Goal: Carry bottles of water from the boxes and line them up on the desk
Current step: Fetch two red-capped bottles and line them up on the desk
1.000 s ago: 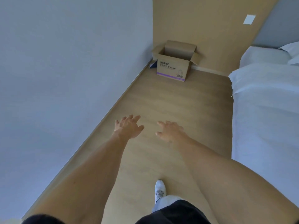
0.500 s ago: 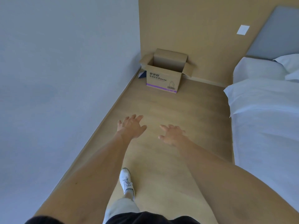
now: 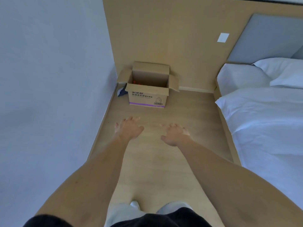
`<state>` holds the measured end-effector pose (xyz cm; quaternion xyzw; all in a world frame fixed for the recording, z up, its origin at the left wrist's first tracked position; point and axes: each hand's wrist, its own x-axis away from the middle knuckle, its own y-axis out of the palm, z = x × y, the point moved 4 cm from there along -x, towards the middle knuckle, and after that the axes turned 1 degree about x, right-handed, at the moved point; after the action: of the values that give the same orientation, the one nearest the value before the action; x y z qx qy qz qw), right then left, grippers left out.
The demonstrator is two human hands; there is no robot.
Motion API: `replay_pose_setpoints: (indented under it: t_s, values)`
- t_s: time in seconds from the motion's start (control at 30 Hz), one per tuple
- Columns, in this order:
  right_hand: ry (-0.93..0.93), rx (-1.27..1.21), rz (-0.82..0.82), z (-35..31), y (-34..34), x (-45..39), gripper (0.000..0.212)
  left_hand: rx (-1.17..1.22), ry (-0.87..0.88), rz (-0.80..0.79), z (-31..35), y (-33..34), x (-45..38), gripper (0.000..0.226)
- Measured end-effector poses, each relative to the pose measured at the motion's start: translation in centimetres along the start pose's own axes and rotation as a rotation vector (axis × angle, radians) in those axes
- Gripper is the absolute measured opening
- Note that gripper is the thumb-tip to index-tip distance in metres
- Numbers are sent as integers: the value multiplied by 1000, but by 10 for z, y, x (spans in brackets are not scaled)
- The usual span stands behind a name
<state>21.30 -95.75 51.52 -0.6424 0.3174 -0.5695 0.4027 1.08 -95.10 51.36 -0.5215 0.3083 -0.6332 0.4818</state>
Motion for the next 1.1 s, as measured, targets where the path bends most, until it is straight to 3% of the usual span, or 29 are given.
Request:
replay_pose_setpoints:
  t_s: [0.37, 0.6, 0.87, 1.1]
  values:
    - [38, -37, 44, 4, -75, -177, 69, -46, 105, -11, -4, -58, -190, 60]
    - [-12, -71, 36, 19, -134, -329, 67, -41, 10, -41, 0, -110, -341, 48]
    - [-26, -69, -20, 49, -211, -463, 70, 8, 13, -45, 26, -157, -475, 53]
    - [-5, -92, -69, 54, -234, -558, 69, -29, 1, -103, 12, -163, -583, 62]
